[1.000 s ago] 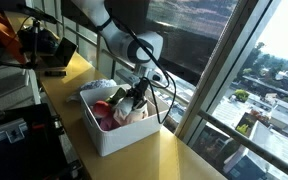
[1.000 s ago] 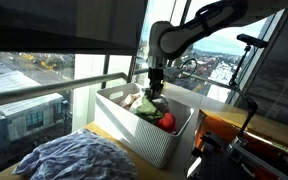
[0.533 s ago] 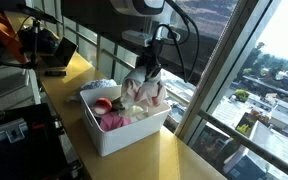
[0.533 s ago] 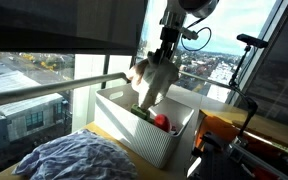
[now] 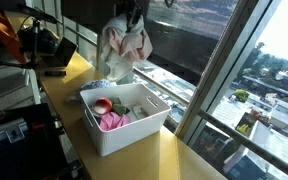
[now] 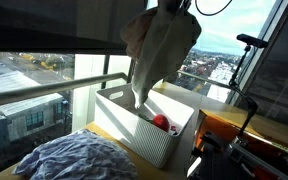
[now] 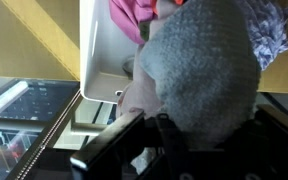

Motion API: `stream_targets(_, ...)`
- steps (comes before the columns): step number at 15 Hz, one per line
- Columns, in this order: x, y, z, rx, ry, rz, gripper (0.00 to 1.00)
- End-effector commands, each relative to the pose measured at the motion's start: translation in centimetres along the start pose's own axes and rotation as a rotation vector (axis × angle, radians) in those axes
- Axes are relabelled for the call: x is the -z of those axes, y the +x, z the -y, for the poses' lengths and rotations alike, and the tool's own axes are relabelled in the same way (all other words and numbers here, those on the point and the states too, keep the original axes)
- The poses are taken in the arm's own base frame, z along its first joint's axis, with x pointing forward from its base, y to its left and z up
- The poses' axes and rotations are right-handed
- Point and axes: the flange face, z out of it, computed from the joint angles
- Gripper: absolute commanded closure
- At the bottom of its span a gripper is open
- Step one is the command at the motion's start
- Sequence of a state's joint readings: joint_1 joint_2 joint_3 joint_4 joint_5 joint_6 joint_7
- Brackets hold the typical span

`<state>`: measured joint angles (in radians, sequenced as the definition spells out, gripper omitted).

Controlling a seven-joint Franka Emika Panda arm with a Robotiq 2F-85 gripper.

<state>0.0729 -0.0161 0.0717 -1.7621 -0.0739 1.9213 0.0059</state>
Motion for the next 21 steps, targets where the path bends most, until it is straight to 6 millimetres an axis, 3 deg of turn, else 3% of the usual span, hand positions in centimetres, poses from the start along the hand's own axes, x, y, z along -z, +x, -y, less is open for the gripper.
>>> stream_targets(1, 2.6, -4.1, 8.4, 0.093, 0.003, -0.030, 1.00)
stream_targets(3, 3.1, -6.0, 13.7, 0.152, 0.009, -0.031, 1.00)
stream_targets(5, 2.1, -7.1, 19.2, 0.202, 0.013, -0.024, 1.00)
stream_targets(6, 2.0, -7.7, 20.9, 0.222, 0.019, -0.016, 1.00)
stream_targets(7, 0.5, -7.7, 23.3, 0.238, 0.023, -0.006, 1.00)
stream_targets(9, -1.7, -7.5, 26.0, 0.262, 0.029, 0.009, 1.00)
stream_targets(12, -6.6, -5.1, 27.3, 0.260, 0.036, 0.033, 1.00)
stream_targets(16, -14.6, -1.9, 27.1, 0.236, 0.041, 0.098, 1.00)
stream_targets(19, -20.3, -1.4, 27.6, 0.227, 0.053, 0.171, 1.00)
stream_targets(21, -23.1, -1.7, 28.0, 0.236, 0.054, 0.211, 1.00)
